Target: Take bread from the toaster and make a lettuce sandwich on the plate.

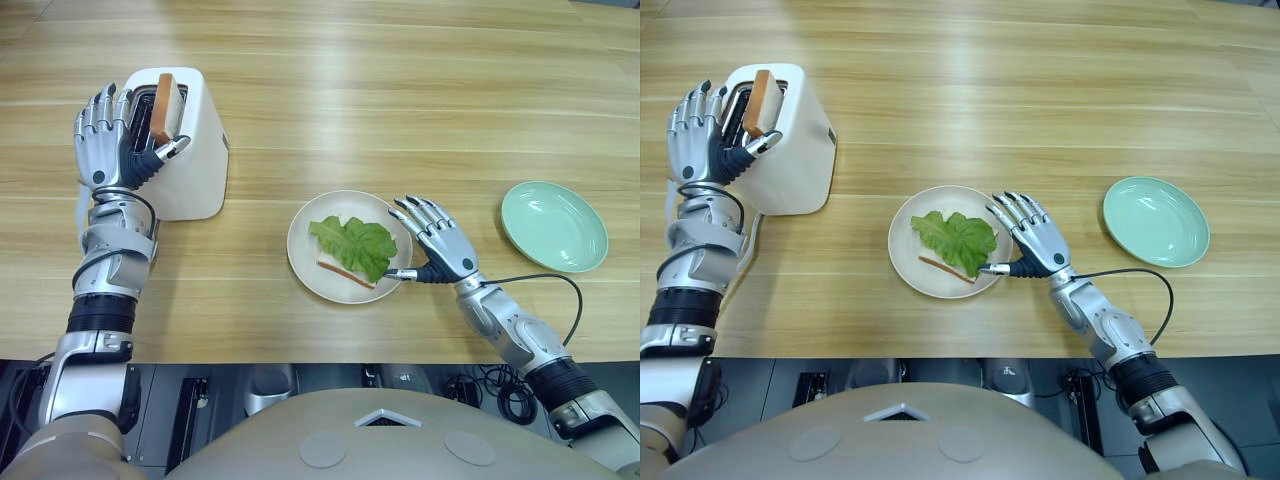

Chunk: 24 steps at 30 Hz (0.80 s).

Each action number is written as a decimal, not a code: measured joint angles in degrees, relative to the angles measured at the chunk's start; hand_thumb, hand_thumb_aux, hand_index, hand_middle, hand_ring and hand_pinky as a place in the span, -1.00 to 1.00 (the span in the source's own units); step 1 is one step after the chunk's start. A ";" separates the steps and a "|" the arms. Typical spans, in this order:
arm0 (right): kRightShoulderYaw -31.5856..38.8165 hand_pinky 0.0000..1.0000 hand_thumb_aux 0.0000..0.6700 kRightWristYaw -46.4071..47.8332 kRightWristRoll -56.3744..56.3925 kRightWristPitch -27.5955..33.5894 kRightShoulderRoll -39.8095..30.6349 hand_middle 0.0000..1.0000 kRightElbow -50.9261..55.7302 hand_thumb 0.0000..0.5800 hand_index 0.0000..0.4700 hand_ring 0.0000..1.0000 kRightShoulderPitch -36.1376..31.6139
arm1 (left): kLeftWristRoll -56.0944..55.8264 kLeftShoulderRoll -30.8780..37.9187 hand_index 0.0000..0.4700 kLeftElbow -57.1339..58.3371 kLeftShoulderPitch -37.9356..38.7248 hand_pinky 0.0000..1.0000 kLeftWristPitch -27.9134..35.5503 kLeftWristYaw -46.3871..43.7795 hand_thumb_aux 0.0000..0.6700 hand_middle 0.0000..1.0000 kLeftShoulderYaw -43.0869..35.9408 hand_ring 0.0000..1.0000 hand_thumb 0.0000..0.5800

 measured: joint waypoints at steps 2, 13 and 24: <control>0.01 -1.00 -1.00 -0.01 0.02 -0.20 0.24 -1.00 -0.37 -1.00 -1.00 -1.00 0.38 | -0.09 0.61 0.24 0.80 -0.11 -1.00 0.34 -0.03 0.27 -1.00 -0.03 -1.00 0.73; -0.01 -1.00 -1.00 -1.63 0.03 -1.22 1.61 -1.00 -0.97 -1.00 -1.00 -1.00 0.69 | -1.78 1.21 0.96 2.49 -2.96 -0.80 -1.43 -1.35 1.00 -0.80 -2.97 -0.80 1.00; -0.01 -1.00 -1.00 -4.11 0.05 -1.42 3.46 -1.00 -1.38 -1.00 -1.00 -1.00 0.87 | -5.51 0.87 0.96 2.31 -3.27 1.00 -7.25 7.27 1.00 1.00 -0.39 1.00 1.00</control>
